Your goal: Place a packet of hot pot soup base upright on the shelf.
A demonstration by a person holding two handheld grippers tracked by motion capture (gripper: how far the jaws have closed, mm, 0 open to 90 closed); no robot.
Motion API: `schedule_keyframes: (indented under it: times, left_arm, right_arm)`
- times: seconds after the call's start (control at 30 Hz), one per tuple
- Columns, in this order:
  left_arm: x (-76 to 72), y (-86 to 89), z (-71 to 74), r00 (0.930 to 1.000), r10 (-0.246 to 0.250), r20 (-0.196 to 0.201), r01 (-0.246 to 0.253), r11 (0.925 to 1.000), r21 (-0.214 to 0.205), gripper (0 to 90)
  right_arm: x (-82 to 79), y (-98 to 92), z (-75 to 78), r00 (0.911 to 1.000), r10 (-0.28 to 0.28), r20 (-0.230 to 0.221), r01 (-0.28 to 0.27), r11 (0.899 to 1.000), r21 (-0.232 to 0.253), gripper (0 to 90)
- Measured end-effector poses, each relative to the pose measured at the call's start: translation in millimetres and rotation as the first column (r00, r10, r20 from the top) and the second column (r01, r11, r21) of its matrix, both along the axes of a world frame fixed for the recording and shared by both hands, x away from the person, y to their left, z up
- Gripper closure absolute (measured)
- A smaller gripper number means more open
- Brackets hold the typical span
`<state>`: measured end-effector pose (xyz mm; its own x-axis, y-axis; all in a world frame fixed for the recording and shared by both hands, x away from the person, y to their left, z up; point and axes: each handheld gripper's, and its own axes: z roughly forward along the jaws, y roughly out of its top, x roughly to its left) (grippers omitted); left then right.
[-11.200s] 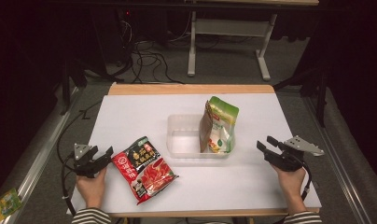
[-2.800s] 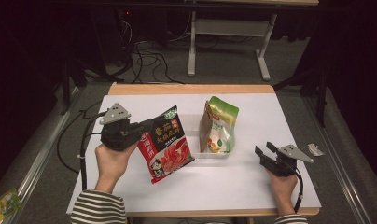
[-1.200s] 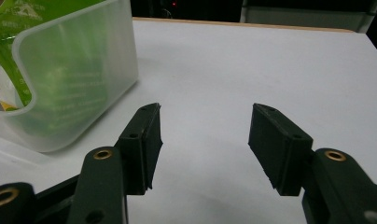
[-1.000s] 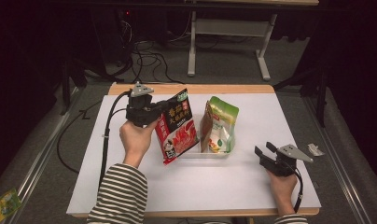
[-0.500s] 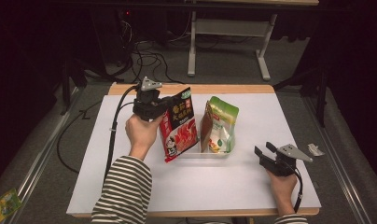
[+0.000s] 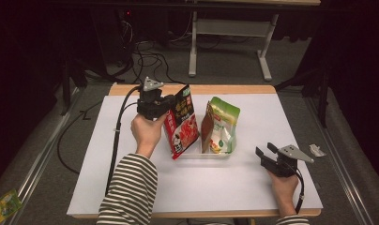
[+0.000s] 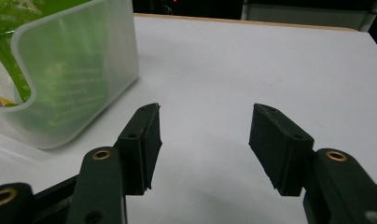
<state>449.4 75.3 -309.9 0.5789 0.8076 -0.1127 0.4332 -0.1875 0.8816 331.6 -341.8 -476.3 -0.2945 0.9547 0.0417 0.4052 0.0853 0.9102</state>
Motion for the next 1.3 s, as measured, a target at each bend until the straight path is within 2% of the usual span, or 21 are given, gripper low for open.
schedule_keyframes:
  times: [0.03, 0.07, 0.17, 0.2, 0.23, 0.27, 0.3, 0.4, 0.6, 0.7, 0.83, 0.93, 1.07, 1.1, 1.17, 1.3]
  left_arm:
    - [1.6, 3.3, -1.7, 0.9998, -0.015, -0.013, 0.015, 0.9987, -0.049, 85.9]
    - [2.3, 3.6, -2.1, 0.9995, -0.024, -0.018, 0.023, 0.9981, -0.056, 84.7]
    - [2.6, 4.5, -2.5, 0.9994, -0.03, -0.017, 0.029, 0.998, -0.056, 76.6]
    - [2.5, 5.3, -2.8, 0.9995, -0.029, -0.013, 0.028, 0.9978, -0.06, 76.6]
    - [2.1, 6.5, -3.0, 0.9996, -0.029, -0.002, 0.029, 0.9974, -0.066, 71.7]
    - [1.7, 7.3, -2.7, 0.9996, -0.029, 0.003, 0.03, 0.9978, -0.06, 71.7]
    - [0.9, 8.6, -2.1, 0.9994, -0.035, 0.006, 0.035, 0.9983, -0.048, 67.6]
    - [-0.1, 10.8, -1.1, 0.9994, -0.035, 0.002, 0.035, 0.9984, -0.044, 59.3]
    - [-8.9, 19.7, -2.9, 0.9989, -0.046, -0.014, 0.045, 0.998, -0.043, 51.3]
    - [-11.9, 22.7, -5.7, 0.9986, -0.049, -0.019, 0.048, 0.9982, -0.037, 50.0]
    - [-21.0, 29.7, -13.5, 0.996, -0.065, -0.062, 0.063, 0.9977, -0.025, 49.9]
    - [-25.8, 31.3, -18.2, 0.9941, -0.079, -0.074, 0.078, 0.9968, -0.014, 50.1]
    - [-37.2, 35.6, -34.9, 0.9882, -0.106, -0.111, 0.107, 0.9943, 0.005, 50.3]
    - [-37.2, 35.6, -34.9, 0.9882, -0.106, -0.111, 0.107, 0.9943, 0.005, 50.8]
    - [-43.7, 36.0, -45.0, 0.9833, -0.122, -0.135, 0.125, 0.992, 0.016, 51.8]
    - [-50.3, 34.3, -54.3, 0.9783, -0.141, -0.151, 0.146, 0.9889, 0.024, 54.3]
  right_arm:
    - [0.2, -0.3, 0.0, 1.0, 0.003, 0.001, -0.003, 1.0, -0.002, 43.4]
    - [0.2, -0.2, 0.0, 1.0, 0.002, 0.0, -0.002, 1.0, -0.001, 43.4]
    - [0.2, 0.0, 0.0, 1.0, 0.001, -0.001, -0.001, 1.0, -0.003, 43.3]
    - [0.0, 0.3, 0.0, 1.0, -0.002, -0.003, 0.002, 1.0, -0.001, 43.3]
    - [-0.1, 0.4, 0.1, 1.0, -0.003, -0.004, 0.003, 1.0, -0.002, 43.2]
    - [-0.1, 0.4, 0.1, 1.0, -0.003, -0.004, 0.003, 1.0, -0.002, 43.2]
    - [0.0, 0.4, 0.0, 1.0, -0.002, -0.006, 0.002, 1.0, -0.001, 43.1]
    - [0.2, 0.3, 0.1, 1.0, -0.001, -0.006, 0.001, 1.0, -0.002, 43.1]
    - [-0.1, 0.9, 0.1, 1.0, -0.002, -0.003, 0.002, 1.0, -0.006, 43.1]
    - [-0.1, 0.8, 0.1, 1.0, -0.001, -0.002, 0.001, 1.0, -0.006, 43.1]
    - [-0.1, 1.0, 0.2, 1.0, 0.0, -0.003, 0.0, 1.0, -0.009, 43.2]
    - [0.2, 1.0, 0.1, 1.0, 0.002, 0.0, -0.002, 1.0, -0.014, 43.2]
    - [-0.1, 1.4, 0.2, 1.0, 0.002, -0.002, -0.002, 1.0, -0.014, 43.2]
    - [-0.1, 1.4, 0.2, 1.0, 0.002, -0.002, -0.002, 1.0, -0.014, 43.2]
    - [-0.1, 1.7, 0.1, 1.0, 0.0, -0.005, 0.0, 1.0, -0.012, 43.3]
    - [0.1, 2.2, 0.2, 0.9999, -0.002, -0.01, 0.002, 1.0, -0.013, 43.3]
